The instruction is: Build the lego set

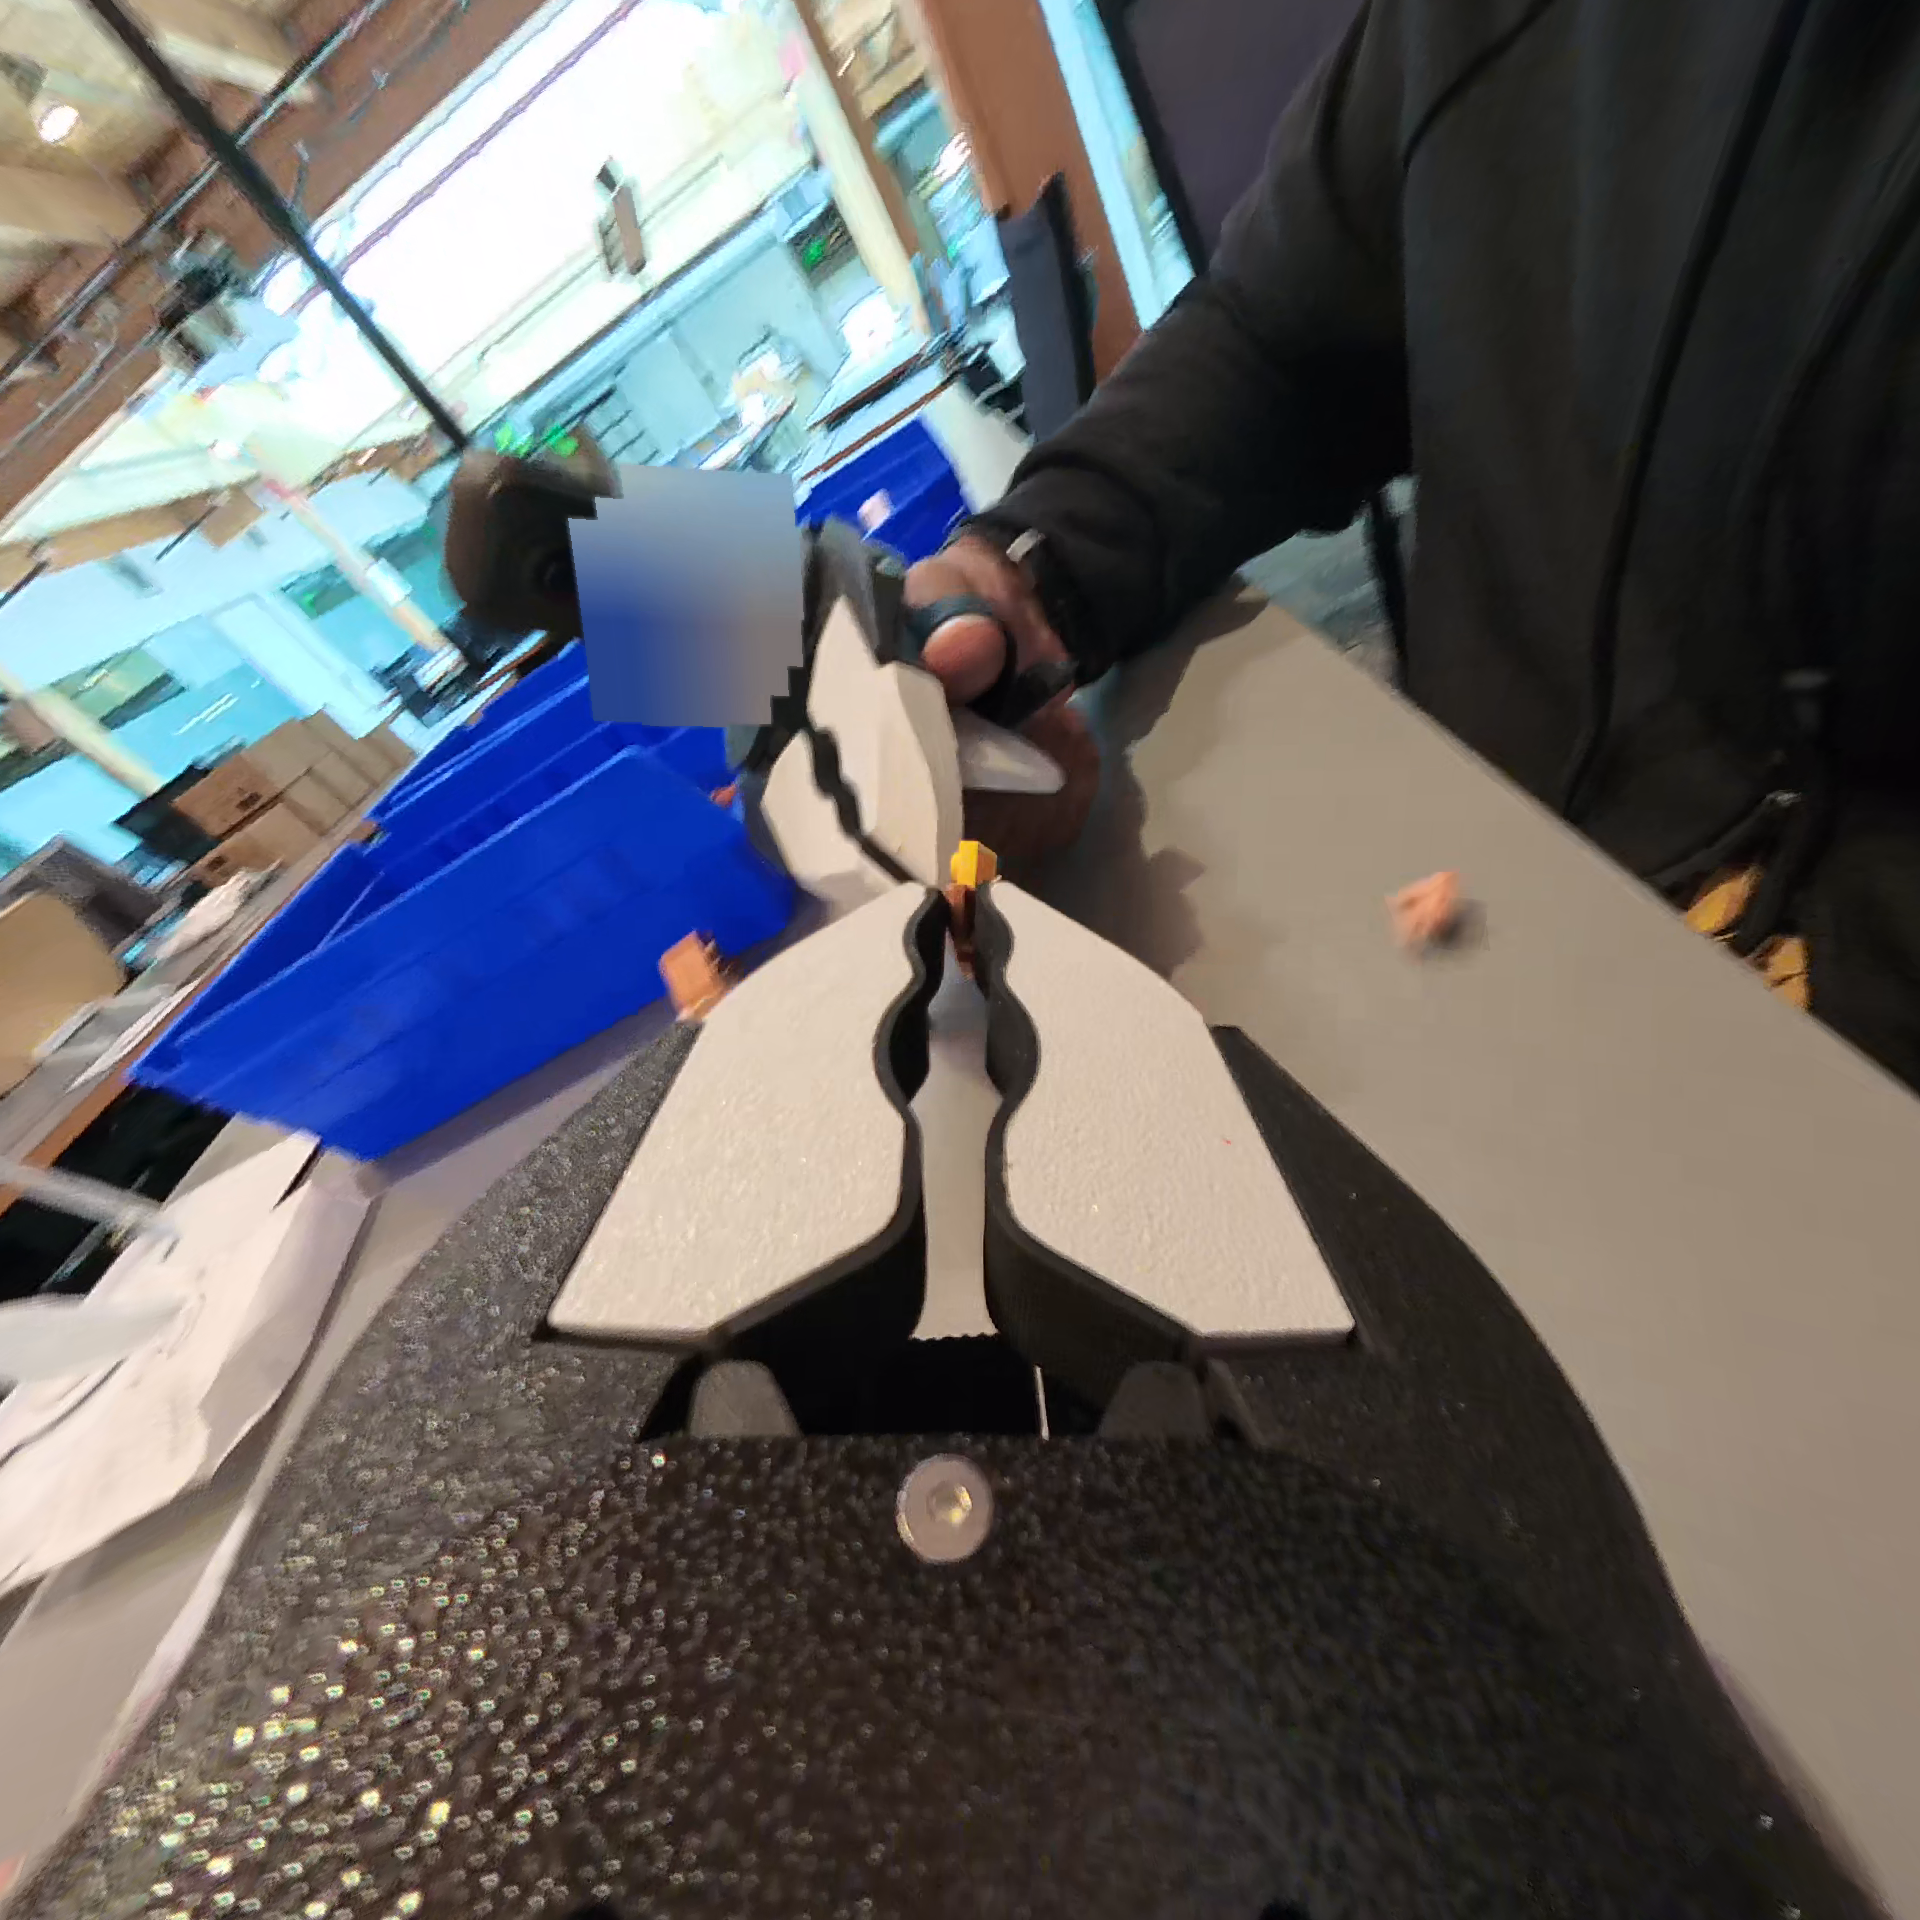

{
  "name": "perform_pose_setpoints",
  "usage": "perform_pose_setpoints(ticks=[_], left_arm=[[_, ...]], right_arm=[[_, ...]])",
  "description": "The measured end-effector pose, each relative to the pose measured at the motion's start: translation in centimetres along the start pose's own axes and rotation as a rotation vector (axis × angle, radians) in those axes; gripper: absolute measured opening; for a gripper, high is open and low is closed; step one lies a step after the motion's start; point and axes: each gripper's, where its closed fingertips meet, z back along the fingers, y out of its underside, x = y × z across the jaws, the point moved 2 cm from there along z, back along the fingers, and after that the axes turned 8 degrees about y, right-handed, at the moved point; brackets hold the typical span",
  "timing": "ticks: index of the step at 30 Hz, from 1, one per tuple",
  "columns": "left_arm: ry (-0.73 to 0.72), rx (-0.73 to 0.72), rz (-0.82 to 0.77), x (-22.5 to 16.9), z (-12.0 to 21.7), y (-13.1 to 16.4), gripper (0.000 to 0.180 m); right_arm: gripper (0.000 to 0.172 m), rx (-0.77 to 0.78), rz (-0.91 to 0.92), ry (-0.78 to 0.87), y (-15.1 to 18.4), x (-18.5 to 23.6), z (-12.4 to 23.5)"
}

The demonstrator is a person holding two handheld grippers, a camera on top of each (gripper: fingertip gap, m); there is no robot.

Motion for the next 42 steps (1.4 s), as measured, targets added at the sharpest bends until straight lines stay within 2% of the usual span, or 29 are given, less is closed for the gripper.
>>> perform_pose_setpoints(ticks=[4,11,15,17,23,26,32,42], left_arm=[[-0.127,0.088,0.040,0.9,0.5,0.9,0.005],[-0.149,0.176,0.058,0.4,0.2,2.0,0.005],[-0.157,0.164,0.065,1.1,0.1,2.1,0.005],[-0.165,0.159,0.065,1.2,0.3,2.0,0.005],[-0.180,0.152,0.051,0.6,0.9,1.6,0.005],[-0.189,0.157,0.030,0.3,0.9,1.2,0.005],[-0.190,0.177,0.010,-0.3,0.8,1.3,0.005],[-0.199,0.166,0.032,0.1,1.1,1.6,0.005]], right_arm=[[0.001,0.006,0.108,0.184,0.3,-1.3,1.1],[0.002,0.037,0.167,0.213,1.8,-0.7,1.7],[0.002,0.093,0.185,0.176,2.6,-0.4,1.4],[0.001,0.136,0.250,0.141,3.2,0.4,1.2],[0.008,0.334,0.665,-0.033,7.4,4.2,0.2],[0.016,0.423,0.788,-0.125,9.3,5.9,-0.5],[0.026,0.385,0.759,-0.215,9.4,8.1,-1.2],[0.029,0.495,0.813,-0.069,10.5,6.7,-2.5]])
